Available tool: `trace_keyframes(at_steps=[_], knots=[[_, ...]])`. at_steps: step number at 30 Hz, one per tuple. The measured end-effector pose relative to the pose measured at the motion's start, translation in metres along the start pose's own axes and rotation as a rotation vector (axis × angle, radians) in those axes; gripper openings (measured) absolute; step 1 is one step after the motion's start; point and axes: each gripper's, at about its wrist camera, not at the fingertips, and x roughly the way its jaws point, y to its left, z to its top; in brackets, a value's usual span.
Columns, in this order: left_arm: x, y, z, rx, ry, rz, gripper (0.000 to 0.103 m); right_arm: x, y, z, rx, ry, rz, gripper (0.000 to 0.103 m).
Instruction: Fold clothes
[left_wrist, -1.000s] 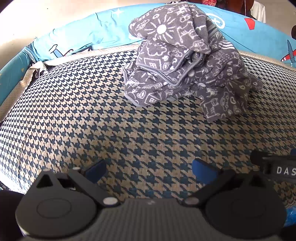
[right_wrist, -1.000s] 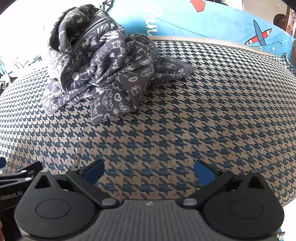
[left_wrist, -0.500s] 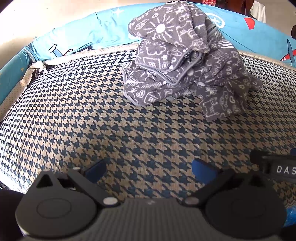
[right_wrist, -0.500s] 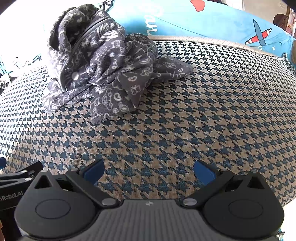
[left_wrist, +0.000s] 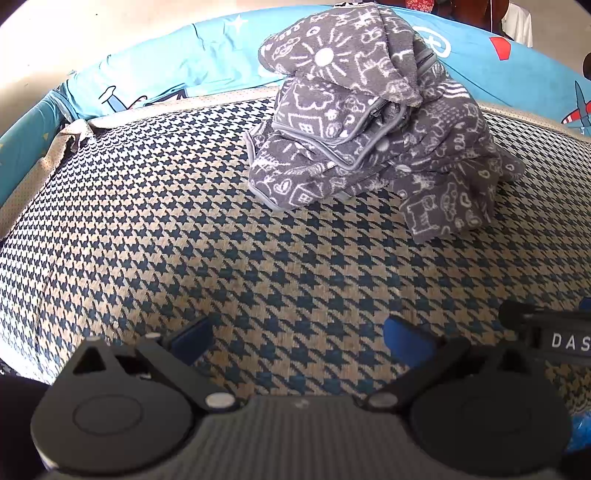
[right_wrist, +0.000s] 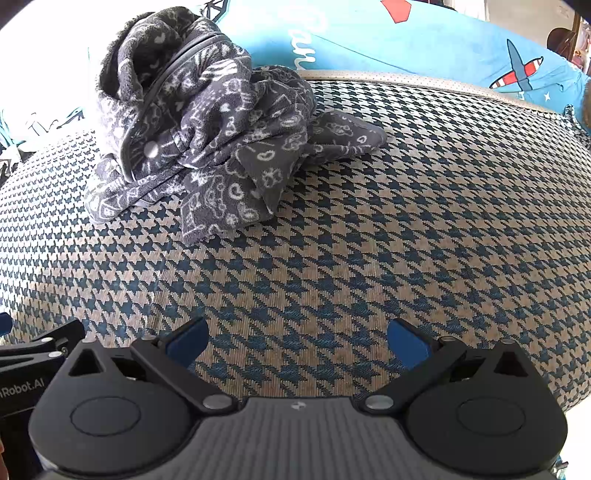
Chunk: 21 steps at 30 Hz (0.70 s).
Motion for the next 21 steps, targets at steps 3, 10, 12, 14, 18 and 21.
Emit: trace_keyframes(at_steps=[3, 10, 12, 14, 18, 21], knots=[[0.000, -0.001, 0.000, 0.004, 0.000, -0.001, 0.103, 0.000, 0.000, 0.000, -0.001, 0.000, 0.001, 0.103], [-0.002, 0.005, -0.001, 0.010, -0.001, -0.006, 0.103, 0.000, 0.001, 0.000, -0.004, 0.001, 0.001, 0.103], [-0.002, 0.008, -0.002, 0.012, -0.001, -0.007, 0.103, 0.000, 0.001, 0.000, -0.003, 0.002, 0.000, 0.103], [-0.002, 0.011, -0.002, 0.013, -0.001, -0.008, 0.103, 0.000, 0.000, 0.000, -0.005, 0.002, 0.001, 0.103], [-0.003, 0.016, -0.004, 0.017, -0.001, -0.011, 0.103, 0.000, 0.000, 0.000, -0.007, 0.002, 0.000, 0.103], [-0.004, 0.019, -0.005, 0.021, -0.001, -0.013, 0.103, 0.000, 0.000, 0.000, -0.007, 0.002, 0.001, 0.103]])
